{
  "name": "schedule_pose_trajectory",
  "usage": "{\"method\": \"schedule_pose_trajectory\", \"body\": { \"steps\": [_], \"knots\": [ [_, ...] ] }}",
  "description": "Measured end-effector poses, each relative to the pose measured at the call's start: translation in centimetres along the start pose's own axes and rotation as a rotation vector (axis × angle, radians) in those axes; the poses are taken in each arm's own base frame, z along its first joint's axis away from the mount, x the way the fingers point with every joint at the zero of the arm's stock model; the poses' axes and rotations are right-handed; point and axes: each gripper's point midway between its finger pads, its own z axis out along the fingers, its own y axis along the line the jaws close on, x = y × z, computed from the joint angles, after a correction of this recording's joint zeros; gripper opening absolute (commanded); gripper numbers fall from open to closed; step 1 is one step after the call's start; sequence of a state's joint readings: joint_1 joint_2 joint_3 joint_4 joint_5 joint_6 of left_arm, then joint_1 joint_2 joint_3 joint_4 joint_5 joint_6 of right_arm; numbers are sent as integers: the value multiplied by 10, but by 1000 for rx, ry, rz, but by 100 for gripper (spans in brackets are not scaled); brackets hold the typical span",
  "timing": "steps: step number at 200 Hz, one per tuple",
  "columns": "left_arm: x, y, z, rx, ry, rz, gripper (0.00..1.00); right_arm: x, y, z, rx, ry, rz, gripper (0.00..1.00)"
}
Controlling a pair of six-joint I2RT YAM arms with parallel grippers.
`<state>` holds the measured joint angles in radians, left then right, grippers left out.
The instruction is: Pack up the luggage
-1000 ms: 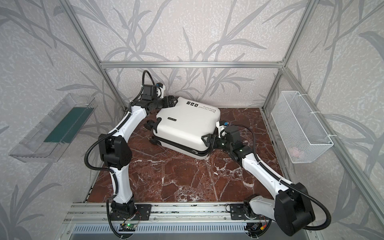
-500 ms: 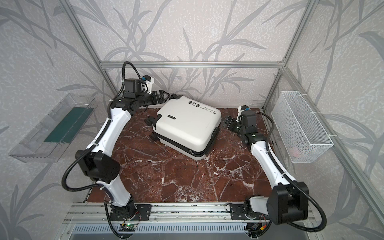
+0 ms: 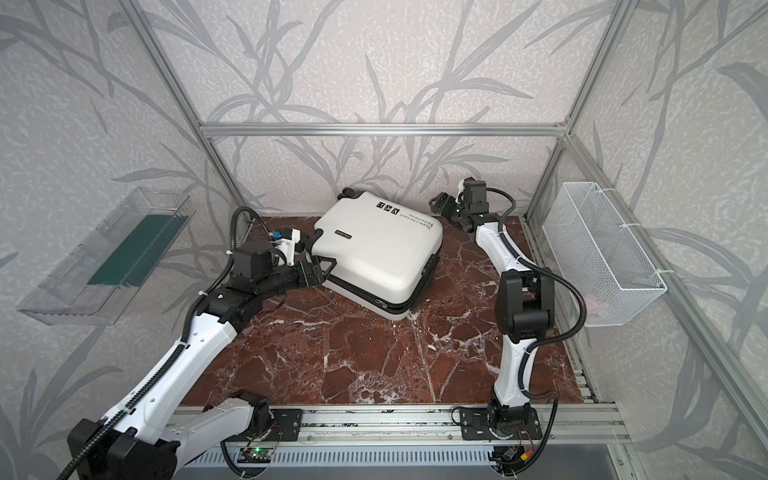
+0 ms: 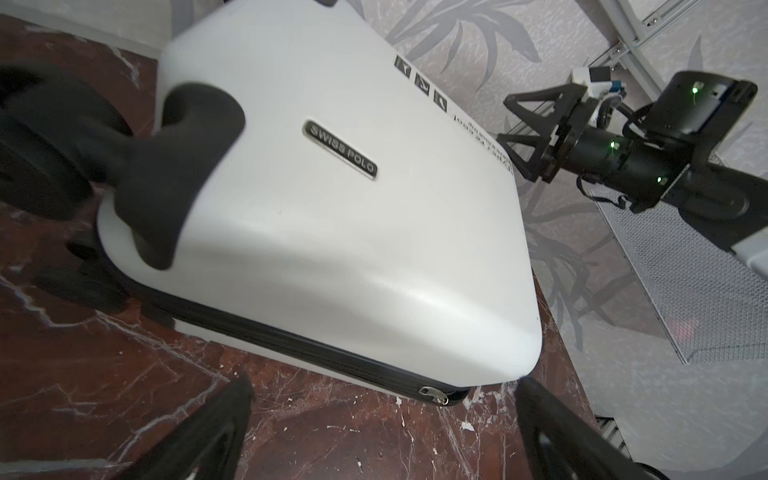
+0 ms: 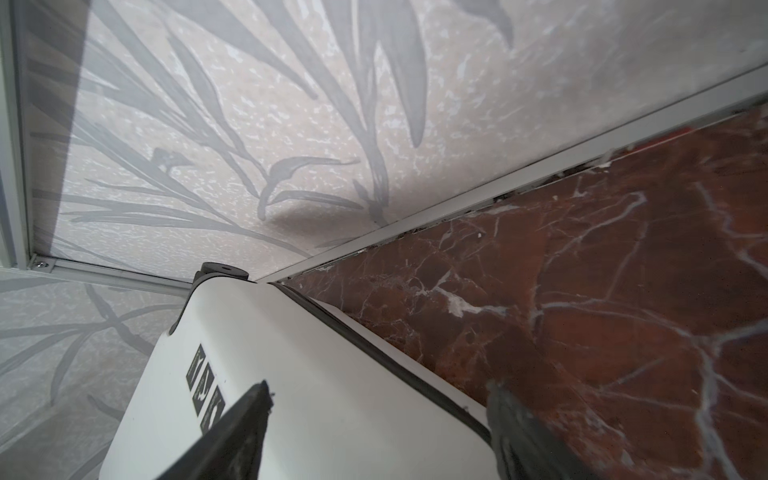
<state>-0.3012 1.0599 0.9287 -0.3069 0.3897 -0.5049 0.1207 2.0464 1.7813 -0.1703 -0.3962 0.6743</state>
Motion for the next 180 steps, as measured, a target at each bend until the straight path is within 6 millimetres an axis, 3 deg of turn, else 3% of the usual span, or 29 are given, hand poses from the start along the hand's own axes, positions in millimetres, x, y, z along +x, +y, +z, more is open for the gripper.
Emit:
{"method": "schedule_pose_trajectory", "body": {
  "steps": [24, 55, 81, 106, 145, 180],
  "knots": [
    [17, 7, 12, -9, 28, -4, 99, 14, 2, 18, -60, 74, 21, 80],
    [9, 10, 20, -16, -5, 9, 99, 31, 7, 18, -134, 137, 26, 78],
    [1, 18, 27, -32, -27, 10, 99, 46, -1, 13, -177, 164, 38, 76],
    [-7, 30, 33, -53, -46, -1, 99, 62, 3, -1, -236, 177, 52, 74],
    [-29, 53, 35, -113, -86, -15, 99, 105, 21, -32, -318, 202, 37, 72],
    [-56, 83, 35, -203, -139, -26, 99, 164, 48, -65, -366, 230, -25, 69]
  ]
}}
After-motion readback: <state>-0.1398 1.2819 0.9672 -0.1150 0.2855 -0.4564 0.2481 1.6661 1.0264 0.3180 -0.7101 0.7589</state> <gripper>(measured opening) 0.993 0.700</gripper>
